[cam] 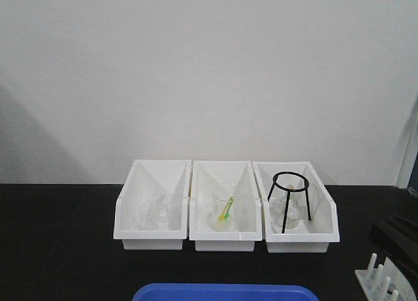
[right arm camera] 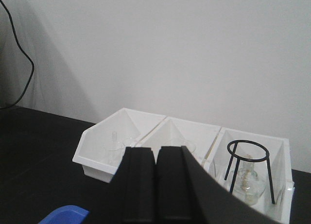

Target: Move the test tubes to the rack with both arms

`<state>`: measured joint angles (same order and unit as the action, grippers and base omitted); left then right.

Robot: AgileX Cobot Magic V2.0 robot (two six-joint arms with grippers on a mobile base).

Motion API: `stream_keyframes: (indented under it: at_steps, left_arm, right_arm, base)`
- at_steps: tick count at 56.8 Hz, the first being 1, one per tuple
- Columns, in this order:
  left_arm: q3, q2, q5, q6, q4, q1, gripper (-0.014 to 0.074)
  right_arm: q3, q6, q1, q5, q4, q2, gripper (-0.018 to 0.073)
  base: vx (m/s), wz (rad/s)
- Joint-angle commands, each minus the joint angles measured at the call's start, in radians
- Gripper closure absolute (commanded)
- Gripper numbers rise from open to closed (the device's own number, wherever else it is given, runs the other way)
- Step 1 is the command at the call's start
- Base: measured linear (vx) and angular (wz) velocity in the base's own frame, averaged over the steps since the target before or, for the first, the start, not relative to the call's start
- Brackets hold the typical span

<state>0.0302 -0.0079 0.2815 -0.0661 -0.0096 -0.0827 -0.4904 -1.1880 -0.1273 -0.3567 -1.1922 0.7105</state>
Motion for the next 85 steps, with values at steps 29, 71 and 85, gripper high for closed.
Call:
stream_keyframes:
  at_steps: [29,71,85]
  left_arm:
    - [0.027,-0.021,-0.081,0.008,-0.002,-0.006,0.0615]
    - [0.027,-0.021,-0.081,0.008,-0.002,-0.006,0.0615]
    - [0.027,-0.020,-0.081,0.008,-0.002,-0.006,0.0615]
  right_arm:
    - [-0.033,0.015,0.001,-0.015,0.005,-0.004,0.0566]
    - [0.530,1.082,0.001,0.338,1.143,-0.726,0.0566]
    - [0.532,1.085,0.001,0.410,1.120,-0.720,0.0566]
  base:
    - [0.00,0.00]
    - [0.00,0.00]
    - [0.00,0.00]
